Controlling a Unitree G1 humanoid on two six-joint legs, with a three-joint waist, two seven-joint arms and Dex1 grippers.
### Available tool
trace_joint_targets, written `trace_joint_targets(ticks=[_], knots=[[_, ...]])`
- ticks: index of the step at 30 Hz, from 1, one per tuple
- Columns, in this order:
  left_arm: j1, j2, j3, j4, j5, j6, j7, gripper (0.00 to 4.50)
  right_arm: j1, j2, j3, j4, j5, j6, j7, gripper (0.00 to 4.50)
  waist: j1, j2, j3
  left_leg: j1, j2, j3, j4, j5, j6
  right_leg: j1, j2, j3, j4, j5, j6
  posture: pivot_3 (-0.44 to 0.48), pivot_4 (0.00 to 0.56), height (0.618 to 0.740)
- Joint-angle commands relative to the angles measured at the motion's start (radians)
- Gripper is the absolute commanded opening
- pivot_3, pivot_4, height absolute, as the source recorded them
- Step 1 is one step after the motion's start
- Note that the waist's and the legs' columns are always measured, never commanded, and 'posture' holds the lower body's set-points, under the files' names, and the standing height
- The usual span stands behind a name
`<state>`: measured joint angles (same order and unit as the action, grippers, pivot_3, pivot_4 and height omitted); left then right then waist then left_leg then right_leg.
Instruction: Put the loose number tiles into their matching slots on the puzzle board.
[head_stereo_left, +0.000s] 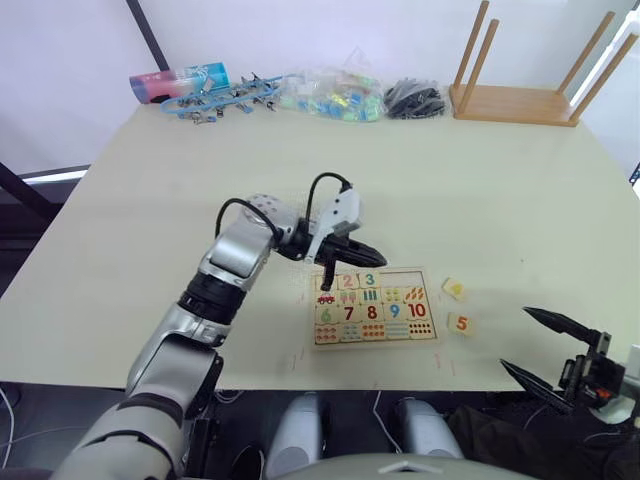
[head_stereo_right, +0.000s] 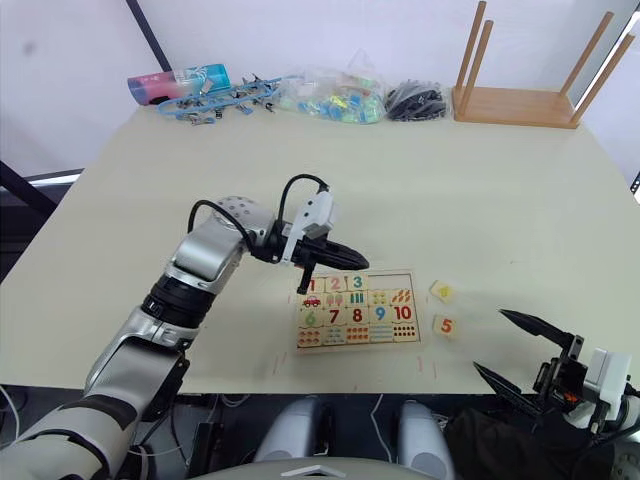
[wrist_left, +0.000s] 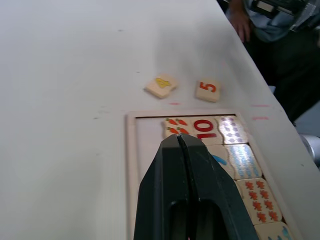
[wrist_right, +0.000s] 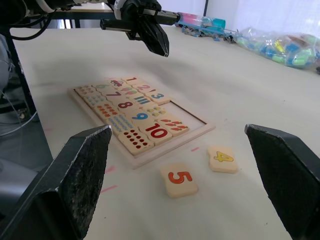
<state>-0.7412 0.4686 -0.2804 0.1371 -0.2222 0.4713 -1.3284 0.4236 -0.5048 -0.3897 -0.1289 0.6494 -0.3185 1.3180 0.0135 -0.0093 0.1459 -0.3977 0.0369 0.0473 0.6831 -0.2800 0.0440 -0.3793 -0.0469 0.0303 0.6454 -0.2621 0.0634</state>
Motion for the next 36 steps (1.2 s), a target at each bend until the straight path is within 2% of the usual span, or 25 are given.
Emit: trace_joint_targets(ticks=[1,8,16,17,18,20,22,23,24,25,27,28,36], knots=[[0.047,0.011,0.103,-0.005,-0.045,-0.043,0.062,0.04,-0.003,-0.010,-0.017,0.006,-0.002,0.013,-0.035,4.50,0.000,0.000,0.000,0.000,0.000,0.000,0.000,0.000,0.000,0.000,0.000,0.000,0.000,0.000,0.000,0.000,0.150,0.737],[0.186,0.055,0.235,-0.040,-0.097,-0.085,0.134,0.04,-0.005,-0.017,-0.028,0.014,-0.003,0.030,-0.070,4.50,0.001,0.000,0.000,0.000,0.001,0.000,0.000,0.000,0.000,0.000,-0.001,0.000,0.000,0.000,0.000,0.000,0.150,0.737],[0.380,0.167,0.370,-0.021,-0.144,-0.245,0.094,0.04,-0.006,-0.035,-0.052,0.035,-0.025,0.068,-0.145,4.50,0.000,0.000,0.000,0.001,0.002,0.000,0.000,0.000,0.000,0.000,-0.002,0.000,0.000,0.000,0.000,0.000,0.150,0.737],[0.409,0.176,0.390,-0.016,-0.149,-0.266,0.096,0.40,-0.006,-0.035,-0.055,0.035,-0.024,0.073,-0.156,4.50,0.002,0.000,0.000,0.001,0.002,0.000,0.000,0.000,0.000,0.000,-0.002,-0.001,0.000,0.000,0.000,0.000,0.150,0.737],[0.435,0.183,0.409,-0.013,-0.154,-0.283,0.100,0.56,-0.005,-0.035,-0.058,0.037,-0.025,0.076,-0.165,4.50,0.002,0.000,0.000,0.001,0.002,0.000,0.000,0.000,0.000,0.000,-0.003,-0.001,0.000,0.000,0.000,0.000,0.150,0.737],[0.473,0.191,0.433,-0.004,-0.156,-0.310,0.114,1.33,-0.003,-0.036,-0.062,0.045,-0.024,0.081,-0.171,4.50,0.001,0.000,0.000,0.001,0.002,0.001,0.000,0.000,0.000,0.000,-0.004,-0.001,0.000,0.000,0.000,0.000,0.150,0.737],[0.518,0.198,0.462,0.008,-0.158,-0.343,0.121,2.40,-0.002,-0.043,-0.065,0.058,-0.026,0.087,-0.175,4.50,0.002,0.000,0.000,0.000,0.002,0.000,0.000,0.000,0.000,0.000,-0.004,-0.002,0.000,0.000,0.000,0.000,0.150,0.737],[0.547,0.206,0.474,0.013,-0.155,-0.365,0.117,2.78,-0.002,-0.044,-0.066,0.062,-0.028,0.090,-0.180,4.50,0.001,0.000,0.000,0.000,0.002,0.000,0.000,0.000,0.000,0.000,-0.004,-0.002,0.000,0.000,0.000,0.000,0.150,0.737],[0.570,0.207,0.486,0.008,-0.160,-0.374,0.115,2.87,-0.002,-0.049,-0.068,0.068,-0.027,0.093,-0.179,4.50,0.000,0.000,0.000,0.000,0.002,0.000,0.000,0.000,0.000,0.000,-0.004,-0.002,0.000,0.000,0.000,0.000,0.150,0.737],[0.587,0.205,0.498,-0.001,-0.174,-0.378,0.112,3.59,-0.003,-0.053,-0.070,0.073,-0.026,0.095,-0.176,4.50,-0.001,0.000,0.000,0.001,0.002,0.001,-0.001,0.000,0.000,0.000,-0.004,-0.002,0.000,0.000,0.000,0.000,0.150,0.737],[0.620,0.210,0.512,-0.011,-0.185,-0.392,0.103,4.30,-0.004,-0.064,-0.080,0.087,-0.026,0.100,-0.169,4.50,-0.001,0.000,0.000,0.001,0.002,0.001,-0.001,0.000,0.000,0.000,-0.005,-0.002,0.000,0.000,0.000,0.000,0.150,0.737],[0.640,0.214,0.525,-0.005,-0.193,-0.404,0.093,4.41,-0.006,-0.074,-0.084,0.098,-0.028,0.104,-0.165,4.50,0.000,0.000,0.000,0.001,0.002,0.001,-0.001,0.000,0.000,0.000,-0.005,-0.002,0.000,0.000,0.000,0.000,0.150,0.737],[0.742,0.243,0.584,0.008,-0.230,-0.460,0.060,4.41,-0.014,-0.118,-0.129,0.189,-0.027,0.104,-0.129,4.50,0.000,0.000,0.000,0.001,0.002,0.001,-0.002,0.000,0.000,0.000,-0.007,-0.003,0.000,-0.002,-0.003,0.000,0.150,0.737]])
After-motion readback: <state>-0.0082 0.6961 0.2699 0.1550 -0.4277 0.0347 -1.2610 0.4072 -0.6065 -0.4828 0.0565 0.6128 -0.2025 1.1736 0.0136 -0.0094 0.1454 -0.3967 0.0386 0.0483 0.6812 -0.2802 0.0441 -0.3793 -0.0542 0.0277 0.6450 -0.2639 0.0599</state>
